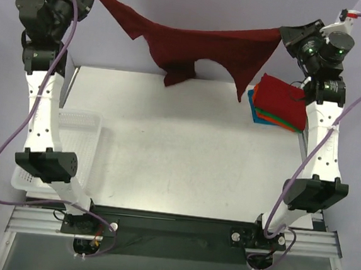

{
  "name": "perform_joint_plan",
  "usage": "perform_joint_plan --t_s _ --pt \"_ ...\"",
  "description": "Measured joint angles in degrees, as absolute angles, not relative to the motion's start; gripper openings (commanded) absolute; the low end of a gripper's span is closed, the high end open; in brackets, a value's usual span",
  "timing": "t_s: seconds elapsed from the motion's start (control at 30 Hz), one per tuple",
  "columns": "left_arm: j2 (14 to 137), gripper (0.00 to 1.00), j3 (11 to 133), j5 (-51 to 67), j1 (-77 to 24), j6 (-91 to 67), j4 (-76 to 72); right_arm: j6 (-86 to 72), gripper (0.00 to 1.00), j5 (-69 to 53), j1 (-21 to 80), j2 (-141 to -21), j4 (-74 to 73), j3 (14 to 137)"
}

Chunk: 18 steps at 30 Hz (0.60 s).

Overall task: Fold and stack the t-shirts
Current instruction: Flatten out the tshirt

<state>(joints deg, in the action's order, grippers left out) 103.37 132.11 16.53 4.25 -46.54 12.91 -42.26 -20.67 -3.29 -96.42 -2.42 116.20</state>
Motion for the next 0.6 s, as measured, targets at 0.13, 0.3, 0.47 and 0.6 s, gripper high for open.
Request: perform_joint_plan --t_s 0.13,0.3,0.47,0.6 --pt "90.5 0.00 112.9 18.5 4.3 -47.7 5.8 -43.9 0.00 -22.3 -4.9 -89.1 1.6 102.4" --pt "77.1 0.00 80.9 19.2 4.2 -49.5 0.4 -44.7 0.00 -23.9 -5.5 -84.8 2.6 79.0" --pt "69.2 0.00 53.9 17.7 4.2 -50.3 2.6 -45.1 0.00 -26.5 -5.2 -84.9 2.2 57.0" --pt "61.4 0.00 43.2 16.2 4.2 -48.7 9.0 -45.1 0.00 -27.3 -4.9 -84.9 1.0 45.8"
